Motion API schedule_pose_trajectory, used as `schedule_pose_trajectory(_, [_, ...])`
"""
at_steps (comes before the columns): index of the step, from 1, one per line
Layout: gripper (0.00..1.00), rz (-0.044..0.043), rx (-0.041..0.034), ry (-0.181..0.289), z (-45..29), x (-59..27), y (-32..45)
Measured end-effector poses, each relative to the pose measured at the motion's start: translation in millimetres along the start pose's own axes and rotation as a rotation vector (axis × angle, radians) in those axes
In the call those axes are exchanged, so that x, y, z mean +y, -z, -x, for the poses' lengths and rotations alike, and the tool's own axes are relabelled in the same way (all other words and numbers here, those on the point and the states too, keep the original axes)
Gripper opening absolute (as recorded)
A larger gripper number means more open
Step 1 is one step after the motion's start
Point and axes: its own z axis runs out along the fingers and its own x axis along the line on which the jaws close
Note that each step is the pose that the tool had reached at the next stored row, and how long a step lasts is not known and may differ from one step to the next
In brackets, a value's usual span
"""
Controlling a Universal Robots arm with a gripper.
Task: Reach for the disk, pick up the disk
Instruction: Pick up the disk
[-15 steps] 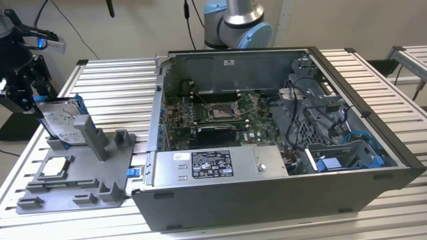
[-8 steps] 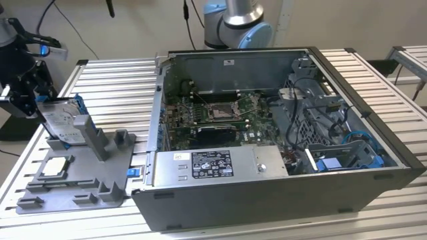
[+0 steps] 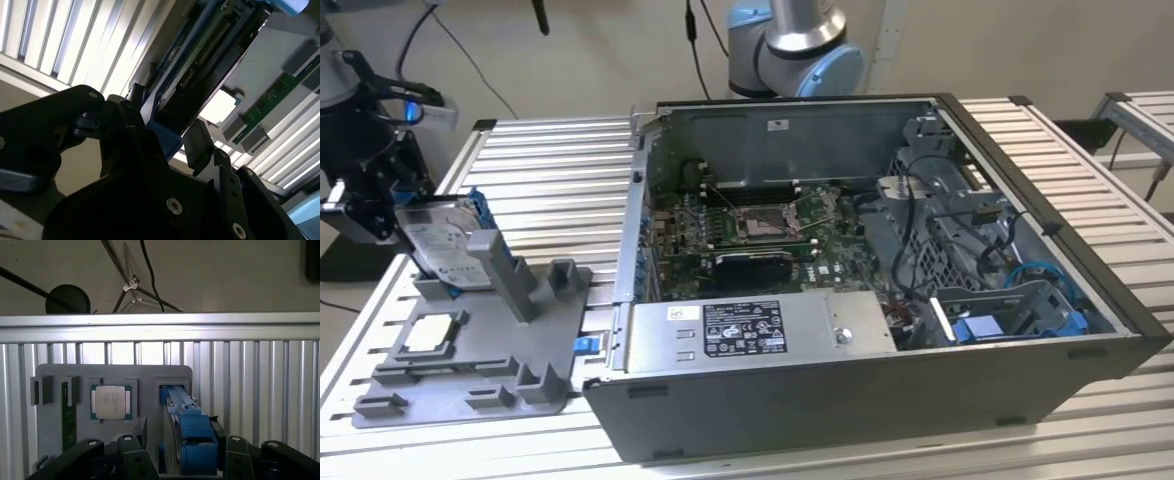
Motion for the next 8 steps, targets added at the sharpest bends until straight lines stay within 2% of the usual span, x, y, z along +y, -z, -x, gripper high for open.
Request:
schedule_pose_trajectory(5, [1.00, 0.0002, -0.0068, 0.001, 0.0, -0.3, -5.2])
schedule_pose_trajectory(8, [1.00, 0.0001, -0.0091, 0.003, 0.2, -6.2, -6.3])
